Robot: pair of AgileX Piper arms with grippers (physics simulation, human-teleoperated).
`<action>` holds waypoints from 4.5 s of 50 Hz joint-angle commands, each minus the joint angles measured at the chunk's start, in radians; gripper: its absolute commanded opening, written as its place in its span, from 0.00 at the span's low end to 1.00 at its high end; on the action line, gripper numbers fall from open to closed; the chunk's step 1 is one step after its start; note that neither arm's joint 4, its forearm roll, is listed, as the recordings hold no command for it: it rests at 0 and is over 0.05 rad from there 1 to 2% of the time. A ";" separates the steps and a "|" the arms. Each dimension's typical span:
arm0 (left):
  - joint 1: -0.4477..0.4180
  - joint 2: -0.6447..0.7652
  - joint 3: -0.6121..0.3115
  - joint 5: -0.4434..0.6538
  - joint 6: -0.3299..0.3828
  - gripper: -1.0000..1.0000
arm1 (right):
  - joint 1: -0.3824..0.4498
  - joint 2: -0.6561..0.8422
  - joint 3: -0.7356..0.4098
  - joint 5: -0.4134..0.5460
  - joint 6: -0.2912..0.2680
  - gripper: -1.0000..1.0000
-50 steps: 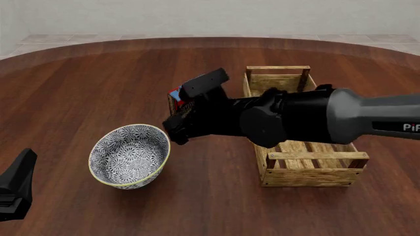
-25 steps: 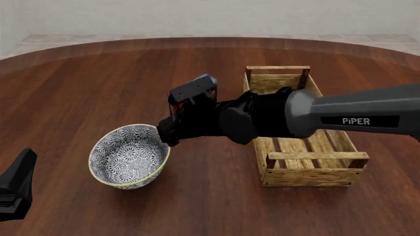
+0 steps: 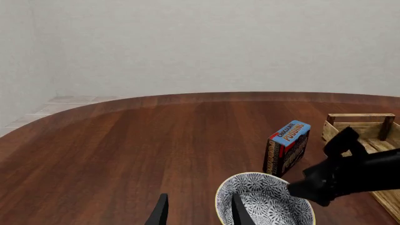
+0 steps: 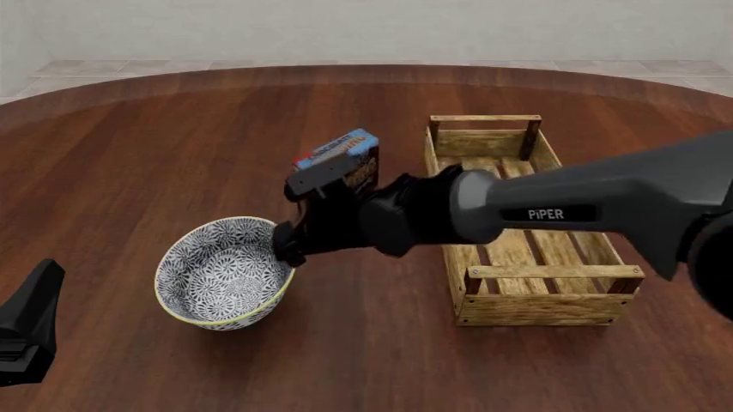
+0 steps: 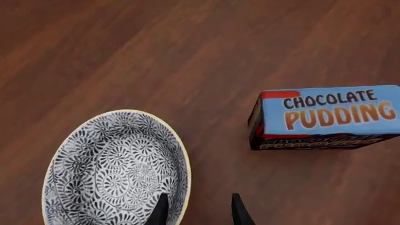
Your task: Pick up the bowl on the left and put it in the tray.
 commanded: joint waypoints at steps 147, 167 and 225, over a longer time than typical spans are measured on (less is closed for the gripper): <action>0.000 0.000 0.000 0.000 0.000 1.00 | 0.059 -0.352 0.281 -0.112 -0.108 0.00; 0.000 0.000 0.000 0.000 0.000 1.00 | 0.046 -0.450 0.313 -0.100 -0.091 0.00; 0.000 0.000 0.000 0.000 0.000 1.00 | -0.093 -0.798 0.465 -0.096 -0.068 0.00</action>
